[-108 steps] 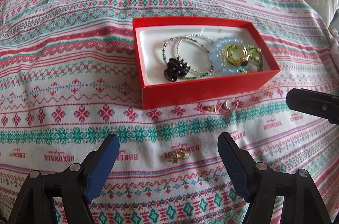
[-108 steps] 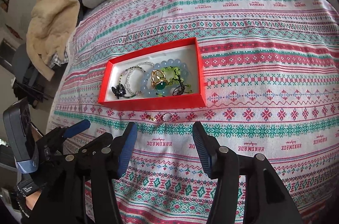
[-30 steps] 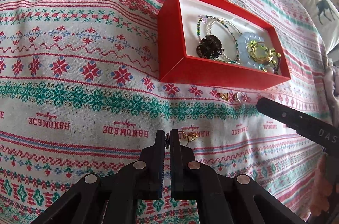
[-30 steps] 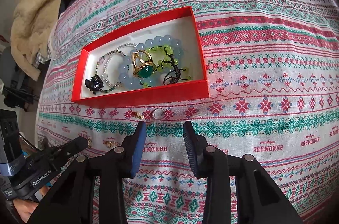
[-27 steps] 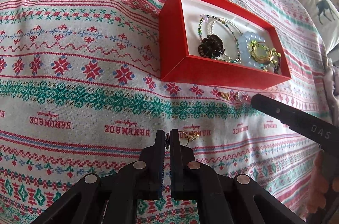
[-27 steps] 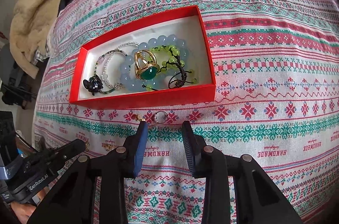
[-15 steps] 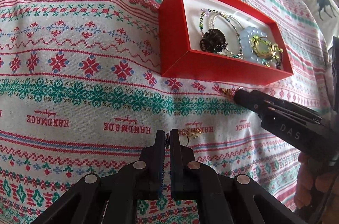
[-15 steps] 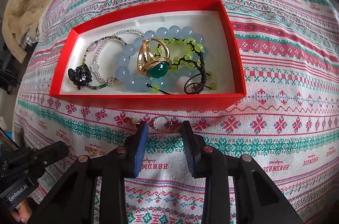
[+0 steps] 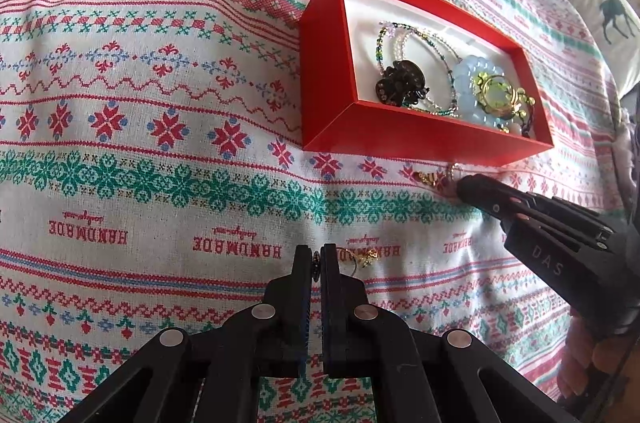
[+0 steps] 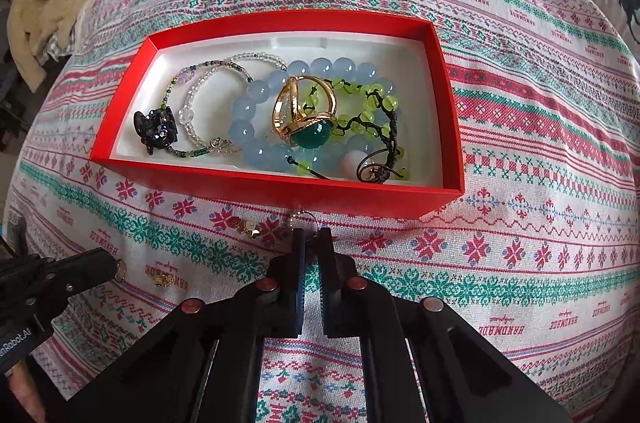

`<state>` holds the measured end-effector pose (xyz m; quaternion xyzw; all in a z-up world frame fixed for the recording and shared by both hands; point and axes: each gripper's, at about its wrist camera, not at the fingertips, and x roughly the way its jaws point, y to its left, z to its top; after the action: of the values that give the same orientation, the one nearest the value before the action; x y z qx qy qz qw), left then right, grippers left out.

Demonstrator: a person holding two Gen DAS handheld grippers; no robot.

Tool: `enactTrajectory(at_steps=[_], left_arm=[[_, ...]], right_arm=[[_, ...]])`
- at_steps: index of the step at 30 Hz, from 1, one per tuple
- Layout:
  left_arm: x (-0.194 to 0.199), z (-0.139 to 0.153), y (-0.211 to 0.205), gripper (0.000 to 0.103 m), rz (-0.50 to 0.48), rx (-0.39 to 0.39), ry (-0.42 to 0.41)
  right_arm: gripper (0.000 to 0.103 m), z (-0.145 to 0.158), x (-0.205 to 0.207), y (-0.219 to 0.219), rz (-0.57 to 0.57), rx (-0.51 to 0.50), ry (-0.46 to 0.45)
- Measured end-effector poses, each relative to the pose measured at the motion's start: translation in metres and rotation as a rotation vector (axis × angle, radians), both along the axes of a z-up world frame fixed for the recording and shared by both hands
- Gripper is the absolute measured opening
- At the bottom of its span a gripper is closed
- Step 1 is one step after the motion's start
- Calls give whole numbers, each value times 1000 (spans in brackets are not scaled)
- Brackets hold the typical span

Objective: Organize jewelry

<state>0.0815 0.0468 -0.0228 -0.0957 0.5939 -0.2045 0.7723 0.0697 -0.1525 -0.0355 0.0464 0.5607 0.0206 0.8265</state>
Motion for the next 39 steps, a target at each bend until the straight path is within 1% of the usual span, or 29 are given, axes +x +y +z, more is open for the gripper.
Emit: enactTrajectory(at_steps=[3,10,12,14,16,17,18,22,26,27,30,34,37,39], left_arm=[[1,1,0,0,-1,-3,-1],[1,2,-2,0,-3,-1,-1],[0,2,-2,0,-4,-2,-2],[-1,2,-1,0,-3,-4,-3],[-2,2,2,0,0,-5,-3],[-2,3,3,0,2,-6,-3],[-2,3,4,0,3,-6,-3],[-3,2,7,0,2,-6,-4],[-5,2,9,0,-2,-2,-5],[-6,2,9,0,-2,-1,-5],[-7,1,9,0,-3,4,-5],[-8,1,6,0,-4,4,-5],[-7,2,3,0,-4,4,-6],[-8,2,2,0,-6,2,-6]], right_arm=[[5,4,-5,-11,-14,56,11],[6,15,-12,-22,-44,96,-1],[6,17,-12,-23,-45,126,-12],[8,15,-10,-24,-54,159,0],[14,10,-8,-23,-60,157,14],[20,8,-6,-22,-61,152,16],[23,6,-5,-22,-64,150,19],[25,1,3,-15,-64,149,24],[35,0,5,-9,-54,125,11],[36,0,6,-7,-48,104,7],[36,-3,8,1,-30,41,-10],[35,-5,10,9,-10,-18,-25],[28,-5,10,9,-4,-42,-30],[20,-5,12,6,-13,-33,-30]])
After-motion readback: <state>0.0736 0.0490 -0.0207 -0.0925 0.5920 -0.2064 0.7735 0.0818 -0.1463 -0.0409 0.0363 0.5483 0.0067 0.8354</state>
